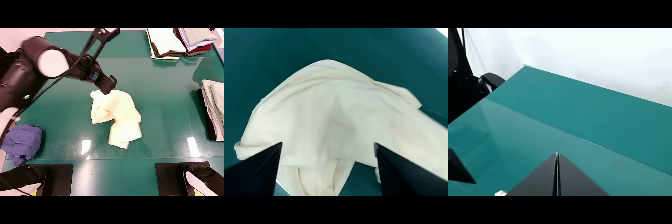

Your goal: Fold the shirts.

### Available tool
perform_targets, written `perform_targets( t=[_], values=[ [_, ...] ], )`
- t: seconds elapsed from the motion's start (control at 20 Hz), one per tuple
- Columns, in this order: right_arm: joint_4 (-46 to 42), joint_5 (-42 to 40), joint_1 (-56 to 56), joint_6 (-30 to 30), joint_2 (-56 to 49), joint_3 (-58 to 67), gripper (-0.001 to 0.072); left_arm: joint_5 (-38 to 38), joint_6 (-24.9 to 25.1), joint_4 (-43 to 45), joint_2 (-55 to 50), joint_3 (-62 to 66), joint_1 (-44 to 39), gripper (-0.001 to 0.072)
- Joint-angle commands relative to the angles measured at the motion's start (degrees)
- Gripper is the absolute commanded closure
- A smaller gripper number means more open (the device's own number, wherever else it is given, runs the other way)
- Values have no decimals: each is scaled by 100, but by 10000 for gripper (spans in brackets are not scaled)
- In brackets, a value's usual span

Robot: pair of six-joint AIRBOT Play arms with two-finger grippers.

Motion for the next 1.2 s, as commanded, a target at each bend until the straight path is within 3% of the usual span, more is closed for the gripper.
perform_targets(
  t=[0.0, 0.1, 0.3, 0.4, 0.55, 0.8, 0.9, 0.95, 1.0, 1.15],
  values=[
    [-22, 35, -2, 2, -2, 24, 695, -48, -417, -4, -382, -22, 634, 46],
    [-24, 118, -2, 2, -2, 22, 695, -214, -686, -302, -382, -282, 1394, 46],
    [-22, 188, -2, 2, -48, 20, 695, 127, -667, -1403, -382, -1860, 2212, 46],
    [-2, 247, 2, 2, -114, 22, 695, 476, -669, -1456, -385, -2758, 2210, 46],
    [44, 376, 13, 4, -254, 15, 695, 1034, -273, -2203, -450, -3683, 2079, 47],
    [79, 400, 59, 103, -492, 9, 695, 1423, -216, -2481, -673, -3834, 1572, 71],
    [17, 612, 11, 173, -577, 9, 695, 1480, -216, -2540, -662, -3779, 1547, 483],
    [24, 914, -90, 199, -632, 7, 695, 1453, -214, -2507, -656, -3692, 1598, 630],
    [22, 1333, -219, 249, -704, -9, 695, 1386, -203, -2417, -629, -3547, 1694, 683],
    [20, 2253, -664, 332, -726, -822, 695, 1196, -63, -2253, -544, -3040, 2094, 683]
  ],
)
